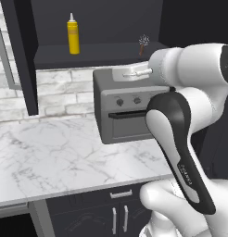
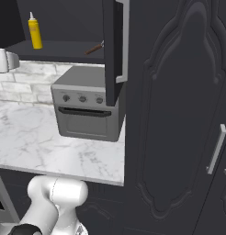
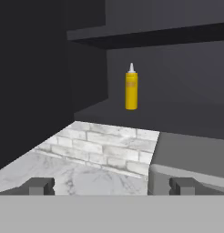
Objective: The dining table condiment station is running low on mustard. Refill the condiment station by opening the cabinet and taking the mustard from the cabinet and placing it on the dining table.
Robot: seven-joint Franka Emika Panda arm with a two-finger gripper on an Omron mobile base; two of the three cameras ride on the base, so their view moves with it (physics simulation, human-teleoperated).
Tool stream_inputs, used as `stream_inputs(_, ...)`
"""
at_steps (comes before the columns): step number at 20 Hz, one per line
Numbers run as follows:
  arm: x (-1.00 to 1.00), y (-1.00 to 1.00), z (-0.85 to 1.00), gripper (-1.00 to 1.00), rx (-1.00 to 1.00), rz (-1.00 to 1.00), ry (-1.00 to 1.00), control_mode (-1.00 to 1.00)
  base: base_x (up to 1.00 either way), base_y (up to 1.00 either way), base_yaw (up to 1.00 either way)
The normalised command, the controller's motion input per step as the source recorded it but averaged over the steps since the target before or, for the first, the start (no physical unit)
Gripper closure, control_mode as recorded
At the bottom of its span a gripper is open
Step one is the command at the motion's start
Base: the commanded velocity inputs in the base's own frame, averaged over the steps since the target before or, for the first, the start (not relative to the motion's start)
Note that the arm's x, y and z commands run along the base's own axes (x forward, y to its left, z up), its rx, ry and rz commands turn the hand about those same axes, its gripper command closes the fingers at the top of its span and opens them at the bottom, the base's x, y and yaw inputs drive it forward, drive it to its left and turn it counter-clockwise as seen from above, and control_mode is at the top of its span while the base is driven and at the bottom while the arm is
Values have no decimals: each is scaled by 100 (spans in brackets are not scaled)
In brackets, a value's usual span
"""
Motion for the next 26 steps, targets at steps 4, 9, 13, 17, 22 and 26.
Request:
stream_inputs(4, 3, -1, 42, -100, 0, -3, -23, -100, 0, 0, 0)
stream_inputs(9, 11, 0, 14, -100, 0, 0, -7, -100, 0, 0, 0)
stream_inputs(13, 0, 0, 0, -100, 0, 0, -6, -100, 0, 0, 0)
stream_inputs(17, 24, 1, 25, -100, 0, 0, -7, -100, 0, 0, 0)
stream_inputs(22, 58, 8, 13, -100, 0, 0, -1, -100, 0, 0, 0)
stream_inputs(26, 73, 0, 0, -100, 0, -3, 0, -100, 0, 0, 0)
